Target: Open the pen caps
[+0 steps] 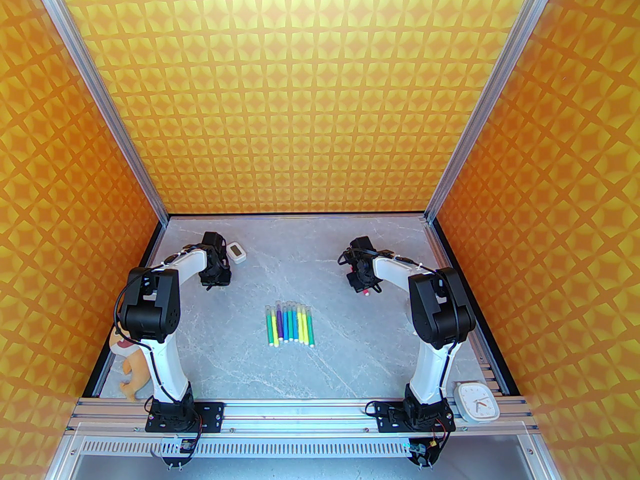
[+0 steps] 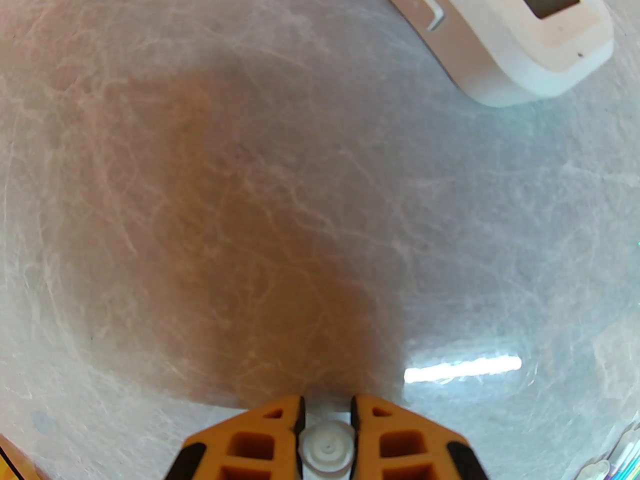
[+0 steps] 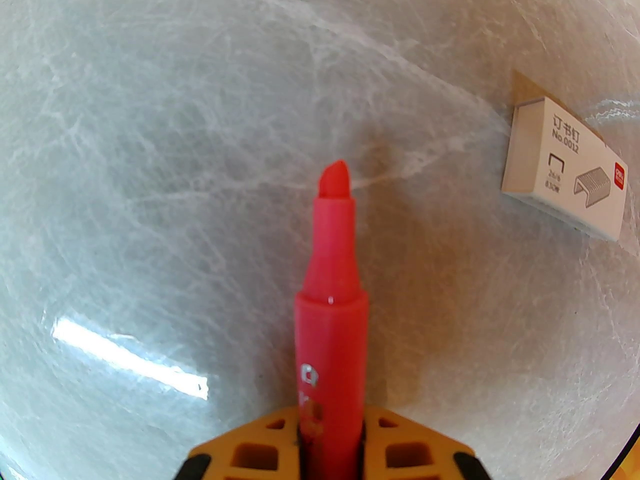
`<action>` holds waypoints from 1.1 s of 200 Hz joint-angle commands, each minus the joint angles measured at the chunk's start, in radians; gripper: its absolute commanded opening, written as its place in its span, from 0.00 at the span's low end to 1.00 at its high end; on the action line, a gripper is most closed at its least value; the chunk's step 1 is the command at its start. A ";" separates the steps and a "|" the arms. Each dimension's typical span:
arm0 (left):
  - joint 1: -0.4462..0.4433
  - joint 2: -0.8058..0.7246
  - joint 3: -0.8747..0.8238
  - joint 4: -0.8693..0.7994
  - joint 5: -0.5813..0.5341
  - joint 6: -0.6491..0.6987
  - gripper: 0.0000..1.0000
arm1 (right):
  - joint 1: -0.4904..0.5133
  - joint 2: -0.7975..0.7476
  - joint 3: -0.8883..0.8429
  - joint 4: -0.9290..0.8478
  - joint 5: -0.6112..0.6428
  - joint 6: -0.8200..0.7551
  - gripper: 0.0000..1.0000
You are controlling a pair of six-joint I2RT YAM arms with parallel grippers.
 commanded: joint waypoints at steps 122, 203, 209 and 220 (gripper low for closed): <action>0.009 0.005 0.014 -0.021 -0.006 0.014 0.36 | -0.016 0.001 0.013 -0.033 -0.053 0.038 0.33; 0.010 -0.126 -0.012 -0.016 0.030 -0.019 0.44 | -0.016 -0.153 -0.003 -0.055 -0.169 0.115 0.43; 0.009 -0.141 -0.014 -0.017 0.036 -0.022 0.44 | -0.014 -0.170 -0.012 -0.052 -0.186 0.125 0.44; 0.009 -0.172 -0.025 -0.018 0.054 -0.029 0.45 | -0.012 -0.204 -0.032 -0.043 -0.218 0.148 0.48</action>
